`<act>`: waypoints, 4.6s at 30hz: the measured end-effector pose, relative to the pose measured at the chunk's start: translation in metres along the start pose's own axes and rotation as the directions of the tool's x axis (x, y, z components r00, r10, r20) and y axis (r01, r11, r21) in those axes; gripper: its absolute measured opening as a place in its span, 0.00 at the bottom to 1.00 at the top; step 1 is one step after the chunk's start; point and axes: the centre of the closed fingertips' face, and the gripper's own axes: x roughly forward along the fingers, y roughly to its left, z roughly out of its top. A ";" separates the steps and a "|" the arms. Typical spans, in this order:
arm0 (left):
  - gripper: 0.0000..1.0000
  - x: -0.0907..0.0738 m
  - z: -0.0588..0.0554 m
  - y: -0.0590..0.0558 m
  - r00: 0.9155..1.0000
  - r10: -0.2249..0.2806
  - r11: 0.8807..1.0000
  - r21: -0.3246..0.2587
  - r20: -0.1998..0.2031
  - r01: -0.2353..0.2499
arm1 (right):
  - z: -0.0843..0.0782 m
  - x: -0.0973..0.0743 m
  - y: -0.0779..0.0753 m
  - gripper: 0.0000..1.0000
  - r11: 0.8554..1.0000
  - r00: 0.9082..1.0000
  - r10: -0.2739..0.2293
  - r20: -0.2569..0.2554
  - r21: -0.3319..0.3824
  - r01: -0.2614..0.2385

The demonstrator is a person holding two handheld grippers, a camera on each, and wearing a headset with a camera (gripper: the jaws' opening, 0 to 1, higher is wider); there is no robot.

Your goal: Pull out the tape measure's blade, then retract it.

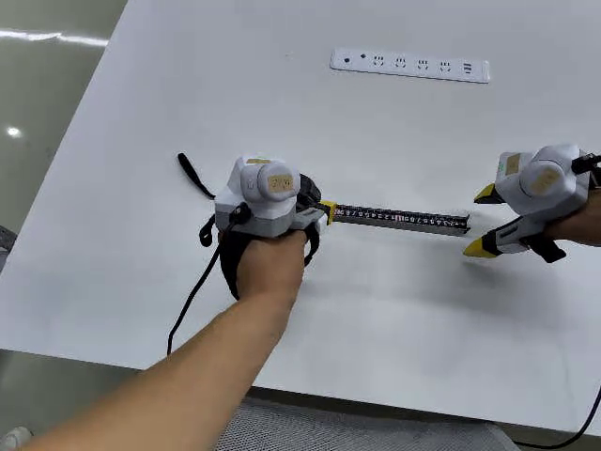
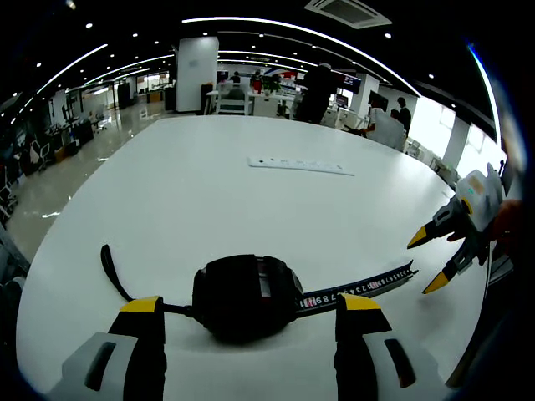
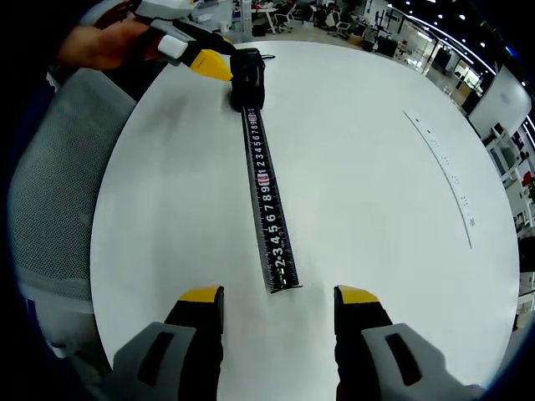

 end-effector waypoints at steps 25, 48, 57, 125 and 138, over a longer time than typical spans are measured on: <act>0.71 0.020 0.001 0.002 1.000 -0.007 0.999 -0.040 -0.010 0.006 | -0.005 0.013 -0.008 0.30 0.987 0.997 0.065 -0.050 -0.143 -0.071; 0.64 0.026 -0.003 0.001 1.000 -0.017 0.998 -0.067 -0.016 0.016 | -0.004 0.019 -0.001 0.13 0.979 0.992 0.111 -0.053 -0.165 -0.118; 0.62 0.026 -0.003 0.001 1.000 -0.016 0.997 -0.081 -0.011 0.015 | -0.004 0.019 -0.001 0.13 0.976 0.992 0.107 -0.063 -0.184 -0.117; 0.58 0.027 -0.001 0.003 0.998 -0.047 0.997 -0.052 0.044 0.049 | 0.034 0.030 0.007 0.11 0.982 0.997 0.066 0.032 -0.178 -0.059; 0.58 0.027 -0.001 0.003 0.997 -0.056 0.997 -0.058 0.045 0.059 | 0.050 0.036 0.009 0.11 0.981 0.996 0.067 0.050 -0.185 -0.057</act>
